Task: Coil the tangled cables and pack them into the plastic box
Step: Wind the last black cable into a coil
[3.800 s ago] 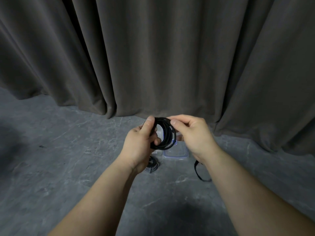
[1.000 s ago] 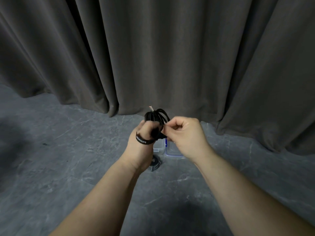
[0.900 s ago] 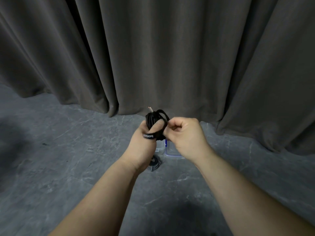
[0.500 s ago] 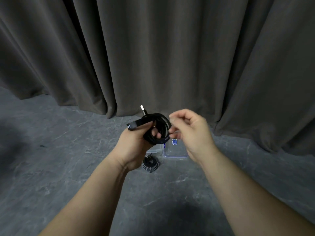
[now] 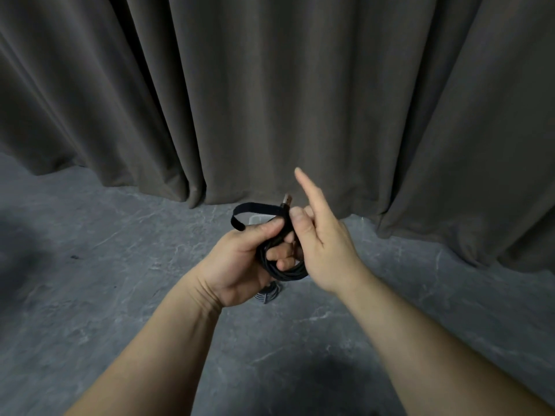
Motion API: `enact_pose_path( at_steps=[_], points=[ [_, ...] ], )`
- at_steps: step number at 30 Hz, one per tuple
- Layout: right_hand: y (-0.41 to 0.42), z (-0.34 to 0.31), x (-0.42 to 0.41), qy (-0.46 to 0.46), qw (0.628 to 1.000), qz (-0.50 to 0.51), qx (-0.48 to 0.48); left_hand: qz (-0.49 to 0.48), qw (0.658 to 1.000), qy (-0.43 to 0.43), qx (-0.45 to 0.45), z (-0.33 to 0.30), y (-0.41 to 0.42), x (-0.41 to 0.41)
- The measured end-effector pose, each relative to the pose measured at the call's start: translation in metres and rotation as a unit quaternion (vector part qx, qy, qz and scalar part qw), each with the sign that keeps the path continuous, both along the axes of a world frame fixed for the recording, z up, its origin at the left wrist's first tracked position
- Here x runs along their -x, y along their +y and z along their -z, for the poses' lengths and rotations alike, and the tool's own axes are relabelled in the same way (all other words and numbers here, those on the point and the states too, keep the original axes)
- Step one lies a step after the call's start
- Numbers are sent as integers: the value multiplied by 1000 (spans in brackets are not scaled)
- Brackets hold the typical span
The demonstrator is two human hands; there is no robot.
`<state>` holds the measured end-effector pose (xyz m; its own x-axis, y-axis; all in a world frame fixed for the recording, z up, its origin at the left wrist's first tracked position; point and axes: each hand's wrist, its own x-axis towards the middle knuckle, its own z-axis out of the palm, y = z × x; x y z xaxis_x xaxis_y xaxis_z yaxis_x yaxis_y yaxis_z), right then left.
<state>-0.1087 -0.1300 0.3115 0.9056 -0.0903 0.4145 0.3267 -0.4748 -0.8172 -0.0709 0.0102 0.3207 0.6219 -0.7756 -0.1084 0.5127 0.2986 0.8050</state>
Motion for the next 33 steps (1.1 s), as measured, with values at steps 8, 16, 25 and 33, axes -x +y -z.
enact_pose_path(
  at_steps=[8, 16, 25, 33],
  points=[
    [1, 3, -3, 24, 1000, -12, -5, -13, 996, -1, -91, -7, 1, 1],
    [6, 9, -12, 13, 995, 94, -38, -216, 965, -53, -139, 2, -16, 3],
    [15, 7, -14, 20, 995, 81, -62, -353, 900, -173, -188, 6, -20, 7],
    [11, 8, -10, 14, 994, 47, -96, -360, 886, -237, -172, 8, -16, 6]
  ],
)
